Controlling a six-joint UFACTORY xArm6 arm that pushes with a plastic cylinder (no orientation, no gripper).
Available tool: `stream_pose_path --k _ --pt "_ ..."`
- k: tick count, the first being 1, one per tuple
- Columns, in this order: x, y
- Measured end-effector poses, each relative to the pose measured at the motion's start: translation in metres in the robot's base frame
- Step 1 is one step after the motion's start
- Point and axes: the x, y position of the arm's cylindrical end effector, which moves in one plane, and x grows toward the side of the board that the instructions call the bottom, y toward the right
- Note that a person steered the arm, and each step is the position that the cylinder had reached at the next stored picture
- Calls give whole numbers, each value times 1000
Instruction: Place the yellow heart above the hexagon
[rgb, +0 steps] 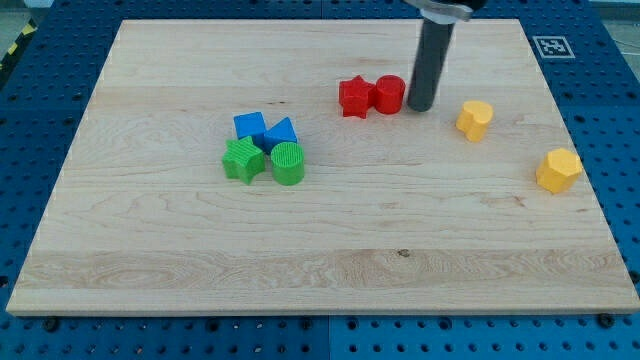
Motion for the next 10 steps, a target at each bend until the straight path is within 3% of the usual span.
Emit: stream_pose_path --k 1,3,5,8,10 --pt "36 25" --pt "-24 15" --pt "2 70" --pt "18 52" --pt "28 104"
